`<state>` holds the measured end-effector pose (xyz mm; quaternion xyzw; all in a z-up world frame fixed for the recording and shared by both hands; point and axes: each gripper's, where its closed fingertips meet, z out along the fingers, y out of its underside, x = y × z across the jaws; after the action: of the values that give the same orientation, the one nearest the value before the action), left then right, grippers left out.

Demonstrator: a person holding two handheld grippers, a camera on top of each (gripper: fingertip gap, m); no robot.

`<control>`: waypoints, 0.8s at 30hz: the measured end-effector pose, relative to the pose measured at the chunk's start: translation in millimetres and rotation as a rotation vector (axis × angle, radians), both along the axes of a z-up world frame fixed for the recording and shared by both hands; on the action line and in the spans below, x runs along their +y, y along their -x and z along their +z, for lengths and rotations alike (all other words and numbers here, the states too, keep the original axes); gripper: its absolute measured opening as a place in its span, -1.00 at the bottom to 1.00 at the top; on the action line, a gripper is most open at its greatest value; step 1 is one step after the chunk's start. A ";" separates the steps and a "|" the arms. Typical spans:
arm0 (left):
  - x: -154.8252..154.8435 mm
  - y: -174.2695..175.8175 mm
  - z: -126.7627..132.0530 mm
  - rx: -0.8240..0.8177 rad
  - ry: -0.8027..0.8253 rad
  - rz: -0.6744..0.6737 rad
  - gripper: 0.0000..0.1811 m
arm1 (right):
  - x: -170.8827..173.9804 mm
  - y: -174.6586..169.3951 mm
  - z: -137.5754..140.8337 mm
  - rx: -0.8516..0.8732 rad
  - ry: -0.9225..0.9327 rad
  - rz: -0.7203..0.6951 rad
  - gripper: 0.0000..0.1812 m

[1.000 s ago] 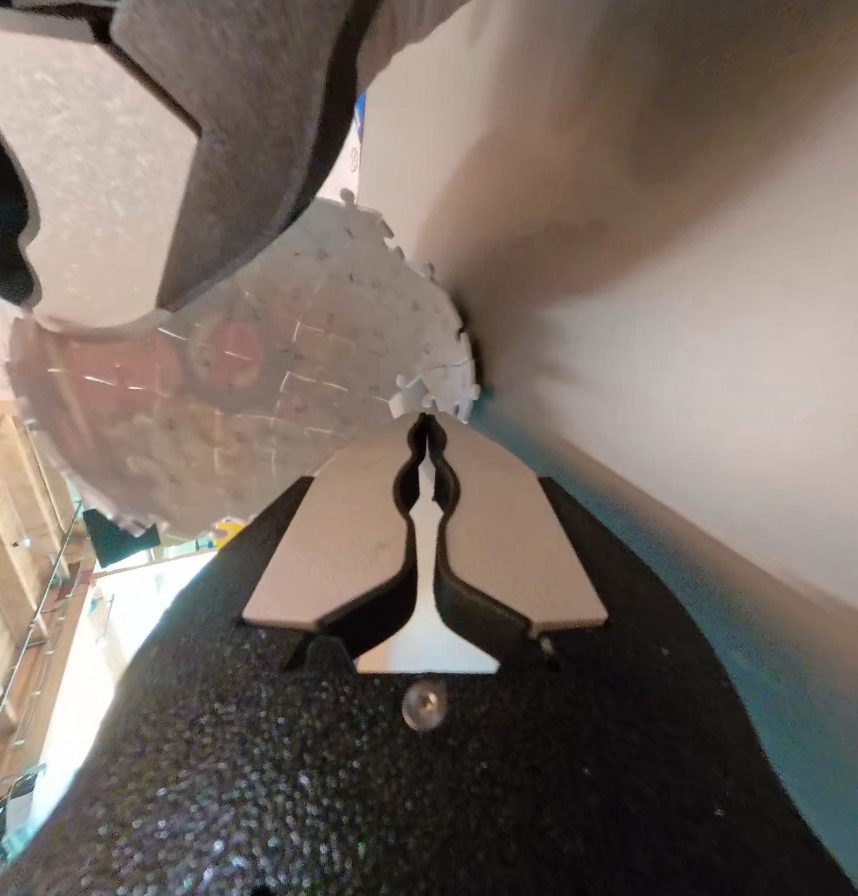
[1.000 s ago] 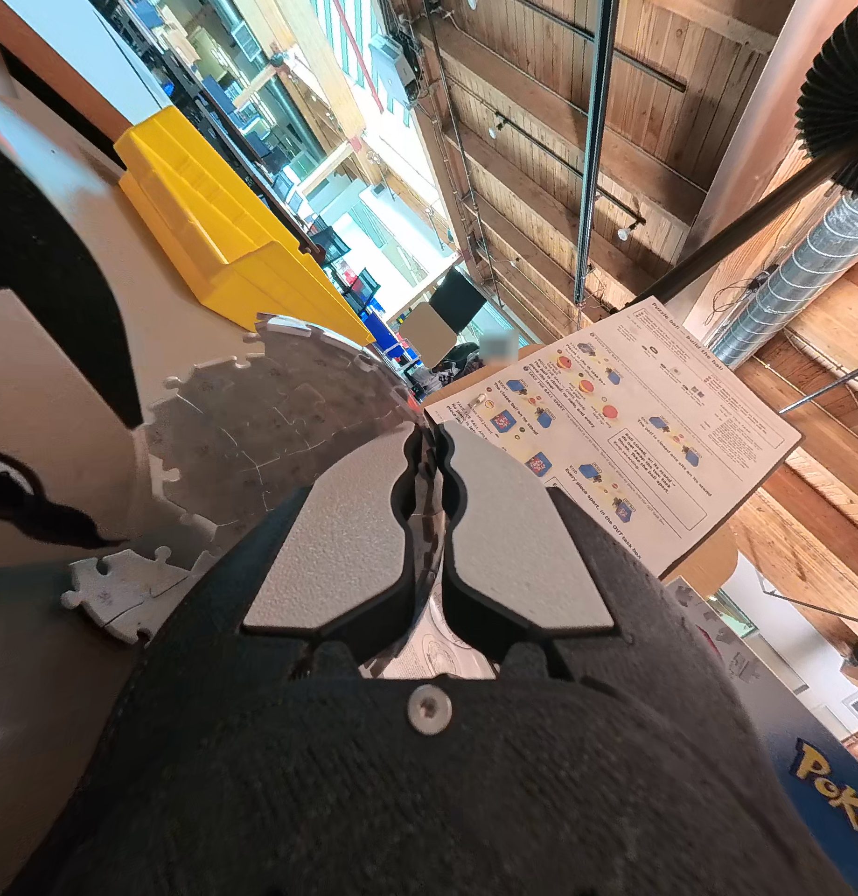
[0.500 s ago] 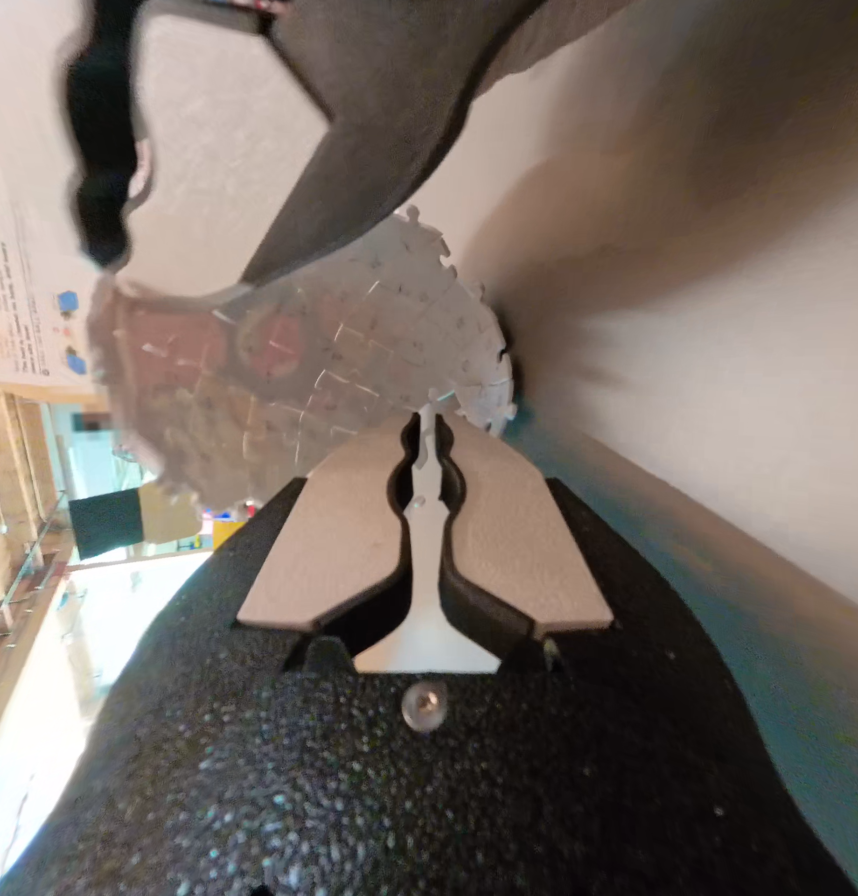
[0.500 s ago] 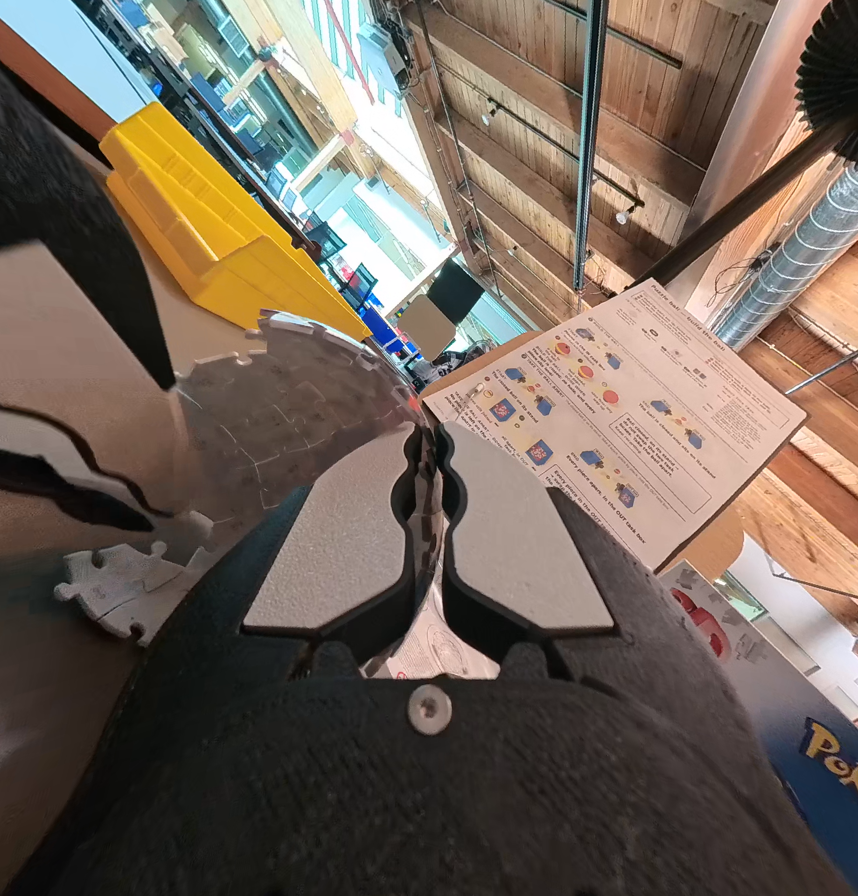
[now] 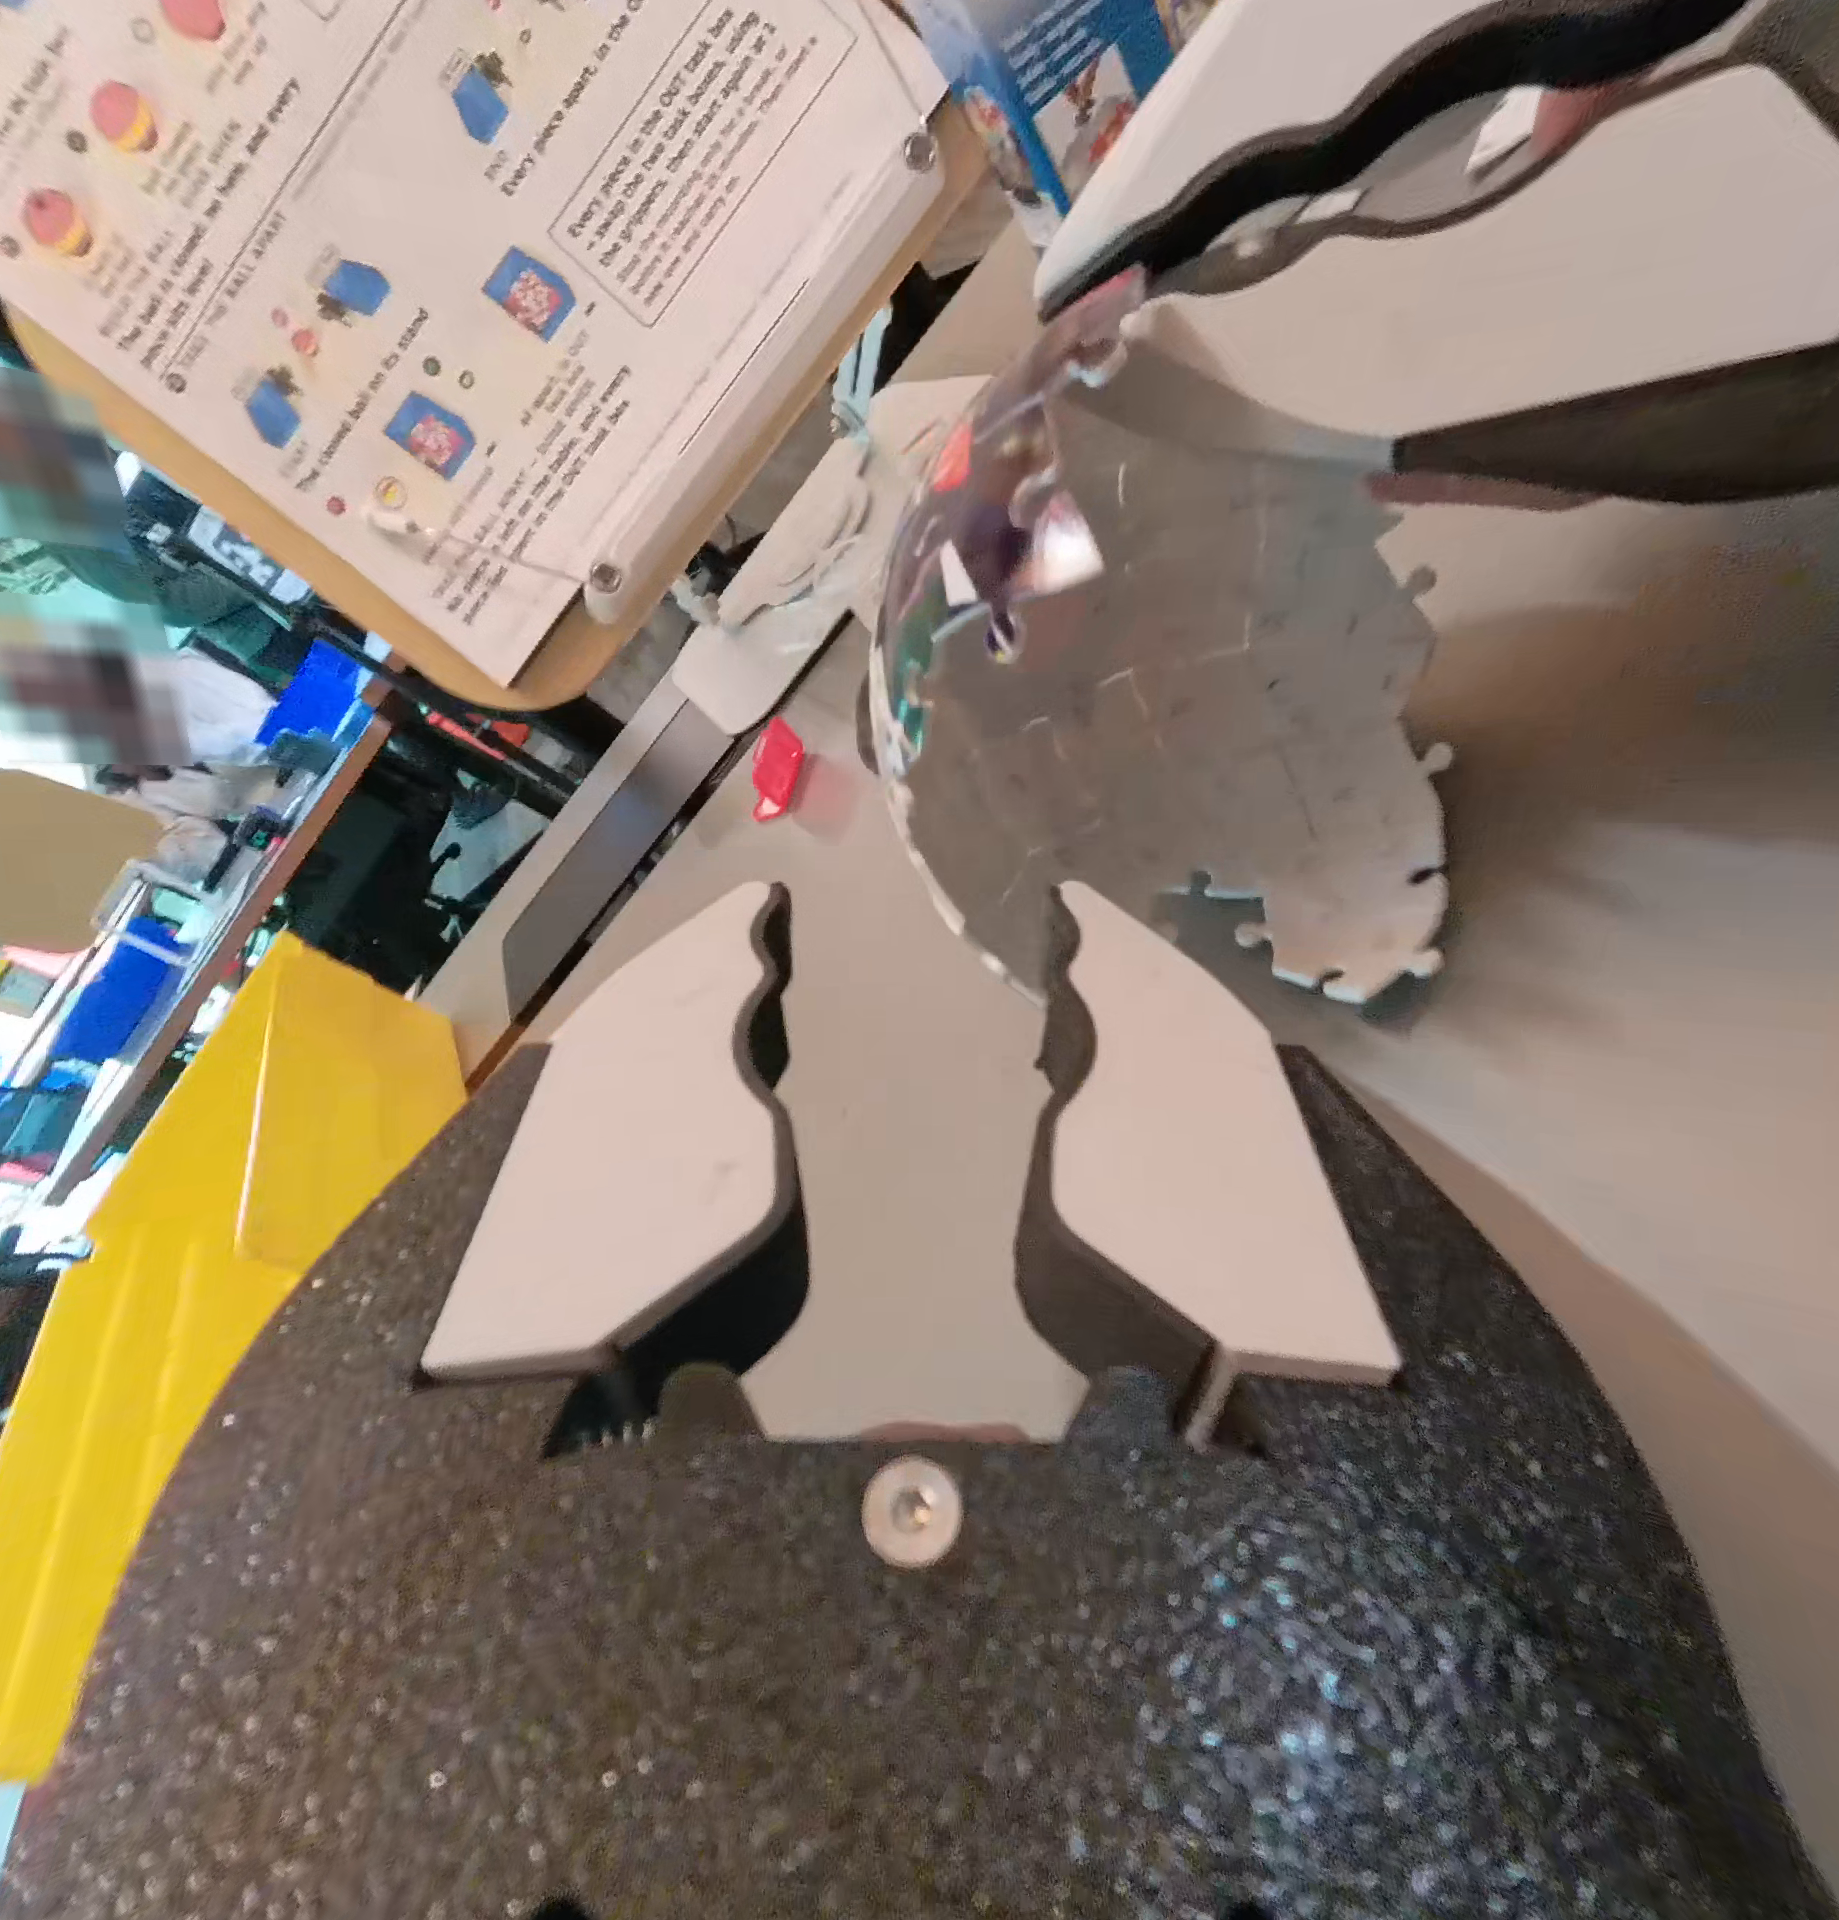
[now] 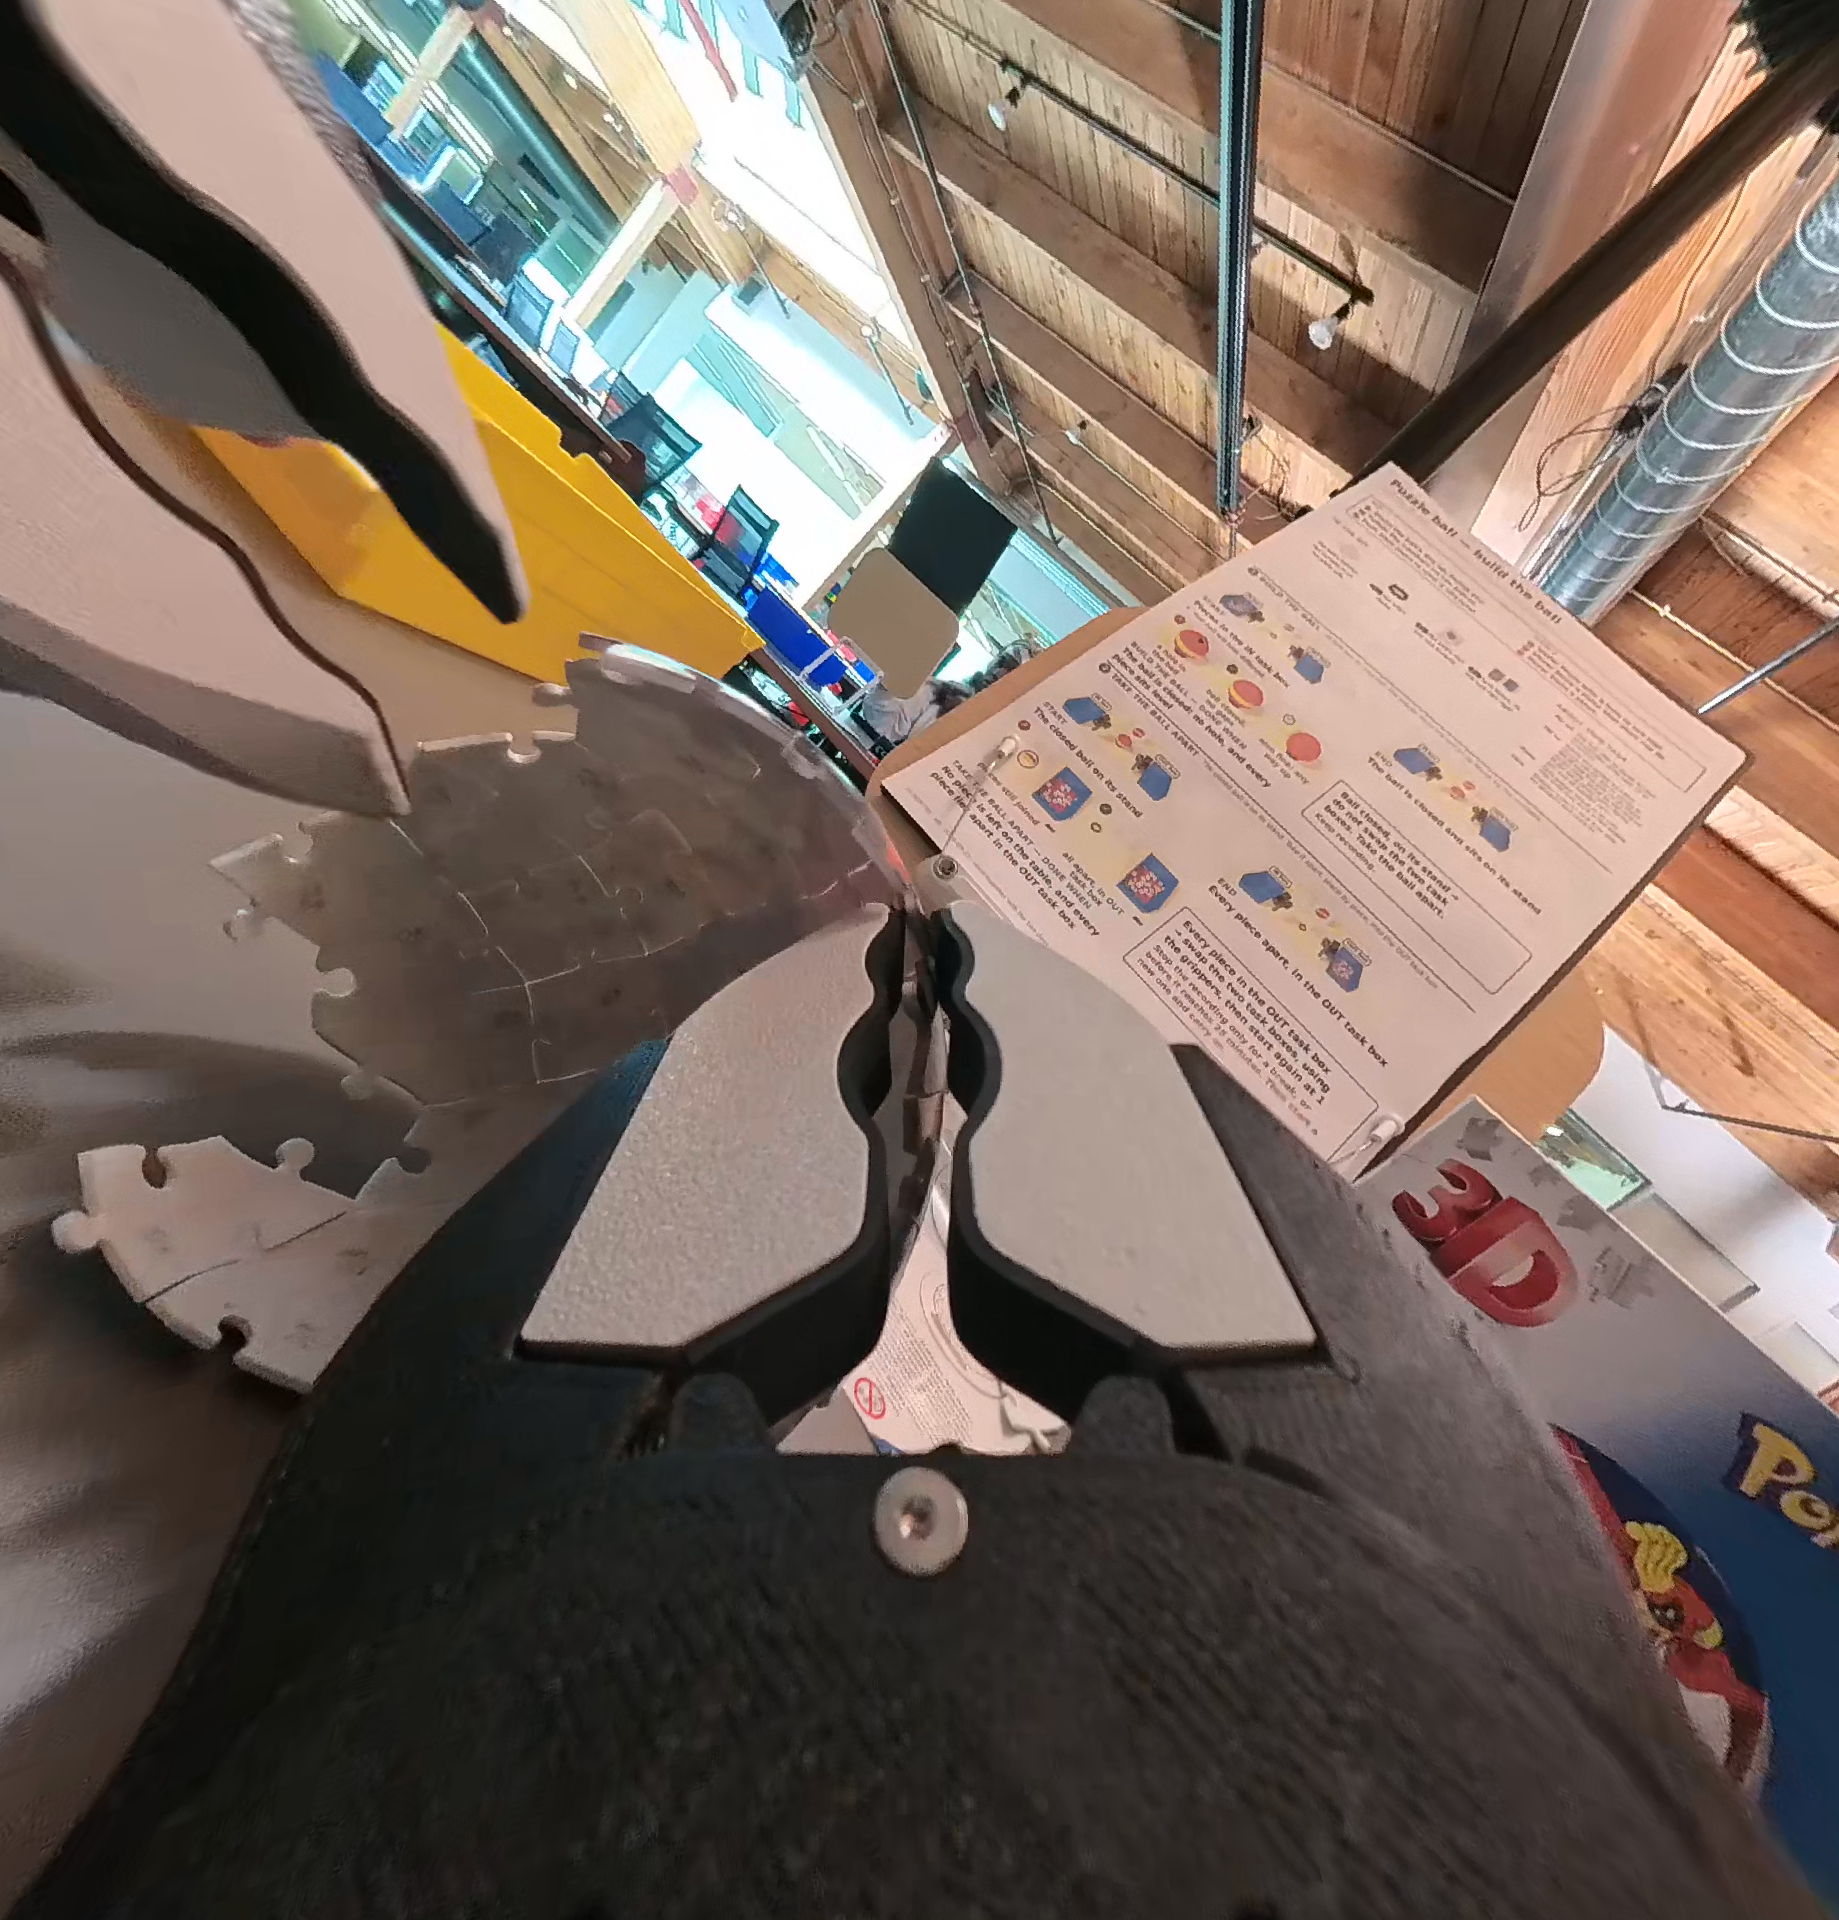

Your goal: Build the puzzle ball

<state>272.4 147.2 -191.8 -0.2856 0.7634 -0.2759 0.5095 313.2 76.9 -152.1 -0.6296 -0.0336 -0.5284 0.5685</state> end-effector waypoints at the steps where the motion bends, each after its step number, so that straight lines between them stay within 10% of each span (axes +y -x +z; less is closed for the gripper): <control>1: -2.2 -5.3 1.1 0.003 -0.006 -0.014 -0.48 | -0.5 -0.7 -0.1 0.004 -0.003 -0.003 -0.94; 16: -5.8 -50.1 -9.0 0.049 -0.117 -0.030 -0.91 | -6.8 -11.3 -1.6 0.071 -0.049 -0.025 -0.93; 24: 3.5 -56.1 -17.3 0.165 -0.130 0.055 -0.89 | -6.5 1.7 8.5 0.056 -0.068 0.030 -0.58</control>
<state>328.5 150.7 -209.1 -0.2946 0.8109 -0.1875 0.4697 311.5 70.4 -143.6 -0.6241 -0.0092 -0.5027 0.5981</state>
